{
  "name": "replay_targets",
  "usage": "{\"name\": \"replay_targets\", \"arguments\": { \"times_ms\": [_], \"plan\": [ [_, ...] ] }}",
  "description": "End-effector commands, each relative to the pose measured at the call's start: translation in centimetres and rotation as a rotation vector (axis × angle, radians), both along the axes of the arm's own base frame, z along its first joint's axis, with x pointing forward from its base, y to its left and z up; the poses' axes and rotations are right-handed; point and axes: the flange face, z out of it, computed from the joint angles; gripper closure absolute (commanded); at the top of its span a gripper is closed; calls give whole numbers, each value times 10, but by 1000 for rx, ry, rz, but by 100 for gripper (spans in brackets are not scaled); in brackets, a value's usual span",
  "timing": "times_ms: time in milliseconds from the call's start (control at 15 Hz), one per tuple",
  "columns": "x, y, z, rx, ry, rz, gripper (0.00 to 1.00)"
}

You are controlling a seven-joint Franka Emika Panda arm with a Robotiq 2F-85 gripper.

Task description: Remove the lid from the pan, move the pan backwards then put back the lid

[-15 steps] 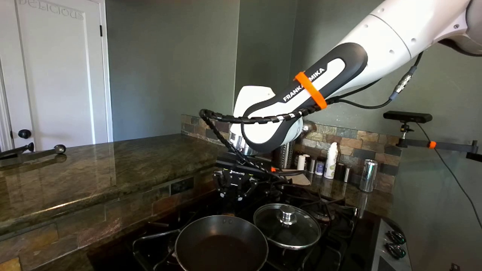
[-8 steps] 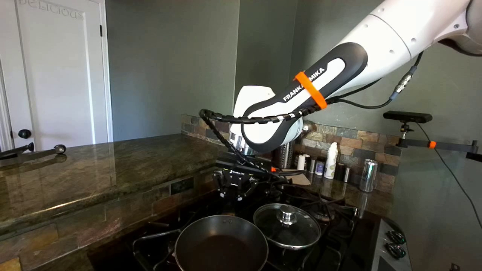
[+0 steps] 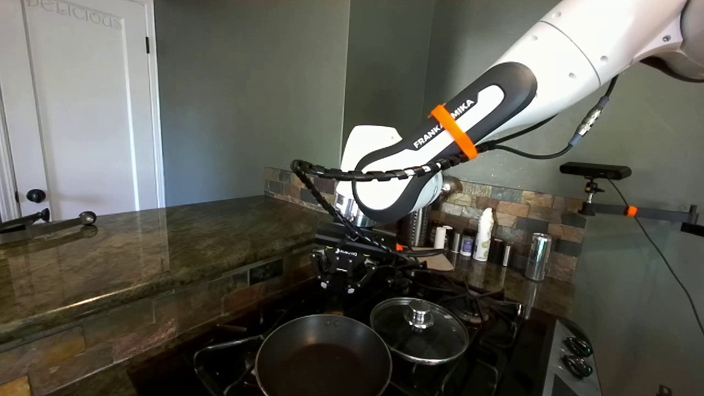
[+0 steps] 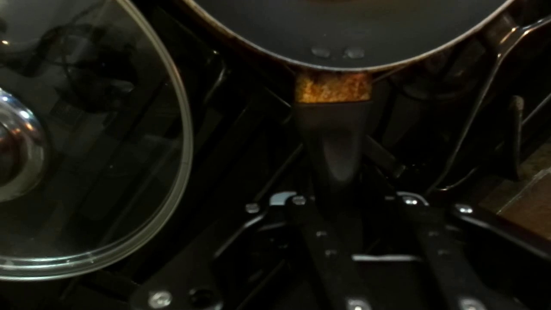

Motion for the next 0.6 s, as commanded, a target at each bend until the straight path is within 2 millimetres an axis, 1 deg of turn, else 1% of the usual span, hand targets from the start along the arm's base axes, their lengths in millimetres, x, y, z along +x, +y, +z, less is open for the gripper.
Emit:
{"name": "replay_targets", "arguments": {
  "times_ms": [0,67,267,333,533],
  "plan": [
    [-3,2,2,26,23,48,33],
    [-7,7,4,47,28,100,26],
    [-14,13,8,76,50,175,5],
    [-16,15,9,75,57,188,0],
    [-18,16,4,45,72,211,0]
  ]
}}
